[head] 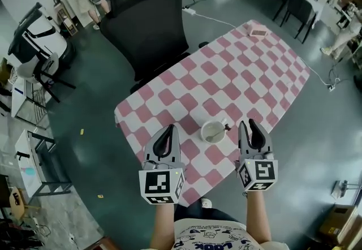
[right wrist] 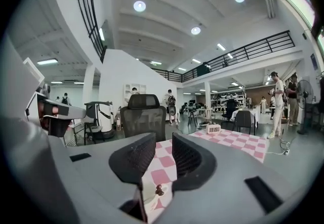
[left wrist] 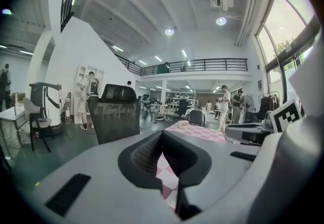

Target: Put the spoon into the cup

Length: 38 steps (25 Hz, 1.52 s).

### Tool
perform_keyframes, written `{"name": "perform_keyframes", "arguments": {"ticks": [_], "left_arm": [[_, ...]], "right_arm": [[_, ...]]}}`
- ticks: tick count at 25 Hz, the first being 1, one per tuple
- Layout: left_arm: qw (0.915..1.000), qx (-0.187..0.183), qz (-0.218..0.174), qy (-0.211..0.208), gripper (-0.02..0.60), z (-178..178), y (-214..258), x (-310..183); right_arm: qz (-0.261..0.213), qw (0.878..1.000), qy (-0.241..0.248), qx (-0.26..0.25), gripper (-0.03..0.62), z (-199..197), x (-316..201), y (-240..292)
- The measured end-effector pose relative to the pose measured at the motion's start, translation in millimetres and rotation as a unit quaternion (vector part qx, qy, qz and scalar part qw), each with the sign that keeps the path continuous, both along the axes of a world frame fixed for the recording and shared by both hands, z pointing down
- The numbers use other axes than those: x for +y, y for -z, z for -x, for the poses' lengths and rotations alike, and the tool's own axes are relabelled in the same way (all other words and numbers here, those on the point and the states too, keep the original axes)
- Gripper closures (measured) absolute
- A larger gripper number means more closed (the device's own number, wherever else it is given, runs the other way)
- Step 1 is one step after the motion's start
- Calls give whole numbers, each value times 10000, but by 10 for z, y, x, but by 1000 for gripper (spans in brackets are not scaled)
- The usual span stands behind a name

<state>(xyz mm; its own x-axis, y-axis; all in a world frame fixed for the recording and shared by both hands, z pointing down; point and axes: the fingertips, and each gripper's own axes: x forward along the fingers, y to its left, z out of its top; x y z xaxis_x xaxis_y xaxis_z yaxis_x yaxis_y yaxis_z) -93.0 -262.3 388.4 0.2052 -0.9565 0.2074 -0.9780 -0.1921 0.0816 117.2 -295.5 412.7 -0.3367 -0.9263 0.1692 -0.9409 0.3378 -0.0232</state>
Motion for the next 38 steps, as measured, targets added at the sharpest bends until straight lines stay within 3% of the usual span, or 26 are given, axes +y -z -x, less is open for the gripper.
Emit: {"name": "perform_keyframes", "arguments": {"ticks": [16,22,38], "left_arm": [[9967,-92,-801,59,568,-264,823,577],[9949,-120,-998,60,568,-336,999,720],[9927,-139,-1200,61,568,-379,1161,949]], "right_arm": [[-894,9958,-54,-209,572,-204,559,922],[-1105,9936,-21,-252,579,-251,722,1140],[-1240,9918,-5,-321,580,-286,921,1293]]}}
